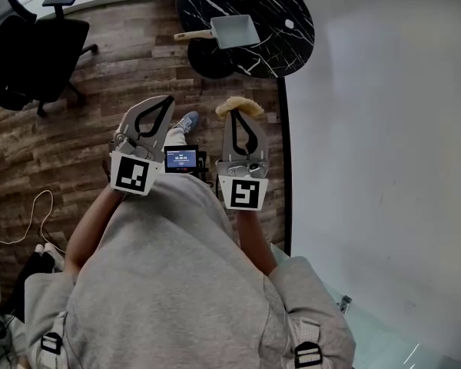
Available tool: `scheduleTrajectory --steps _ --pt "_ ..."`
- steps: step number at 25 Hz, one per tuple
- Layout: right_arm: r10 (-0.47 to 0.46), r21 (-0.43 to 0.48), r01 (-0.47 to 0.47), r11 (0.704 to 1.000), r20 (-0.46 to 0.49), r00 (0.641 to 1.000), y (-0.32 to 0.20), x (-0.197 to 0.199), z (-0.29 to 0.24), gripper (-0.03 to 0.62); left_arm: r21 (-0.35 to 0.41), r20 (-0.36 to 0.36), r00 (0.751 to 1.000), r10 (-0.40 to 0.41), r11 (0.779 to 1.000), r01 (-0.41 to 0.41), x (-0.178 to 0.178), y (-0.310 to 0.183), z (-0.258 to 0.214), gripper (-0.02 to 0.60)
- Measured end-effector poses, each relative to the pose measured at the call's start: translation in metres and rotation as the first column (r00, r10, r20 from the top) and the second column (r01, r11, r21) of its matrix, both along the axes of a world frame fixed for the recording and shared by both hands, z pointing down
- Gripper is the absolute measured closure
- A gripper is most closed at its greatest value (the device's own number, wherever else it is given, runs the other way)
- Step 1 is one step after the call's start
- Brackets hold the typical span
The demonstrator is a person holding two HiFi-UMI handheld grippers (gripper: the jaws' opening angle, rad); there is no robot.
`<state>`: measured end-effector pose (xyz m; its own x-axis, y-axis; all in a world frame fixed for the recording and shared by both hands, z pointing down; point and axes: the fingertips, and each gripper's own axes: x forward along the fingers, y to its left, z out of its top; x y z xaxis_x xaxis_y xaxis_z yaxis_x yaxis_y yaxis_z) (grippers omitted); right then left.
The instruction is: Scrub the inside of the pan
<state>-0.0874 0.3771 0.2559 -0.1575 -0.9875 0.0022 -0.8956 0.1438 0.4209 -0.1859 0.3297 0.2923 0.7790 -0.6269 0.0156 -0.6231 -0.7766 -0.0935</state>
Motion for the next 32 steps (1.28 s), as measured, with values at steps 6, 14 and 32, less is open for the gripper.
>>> scheduleTrajectory --steps 6,14,32 --pt "0.013 -0.032 -0.012 0.999 0.003 1.000 -0.011 0.007 0.006 0.576 -0.017 -0.001 1.000 0.007 1.000 -0.007 0.007 -0.009 0.005 0.580" --pt "0.040 -0.048 -0.040 0.998 0.002 0.999 -0.025 0.016 0.007 0.576 -0.047 -0.006 1.000 0.029 0.998 -0.029 0.019 -0.023 0.009 0.580" --pt "0.075 -0.072 -0.076 0.994 -0.014 0.997 -0.089 0.049 0.005 0.574 -0.093 -0.099 0.988 0.121 0.987 -0.131 0.059 -0.074 0.002 0.580"
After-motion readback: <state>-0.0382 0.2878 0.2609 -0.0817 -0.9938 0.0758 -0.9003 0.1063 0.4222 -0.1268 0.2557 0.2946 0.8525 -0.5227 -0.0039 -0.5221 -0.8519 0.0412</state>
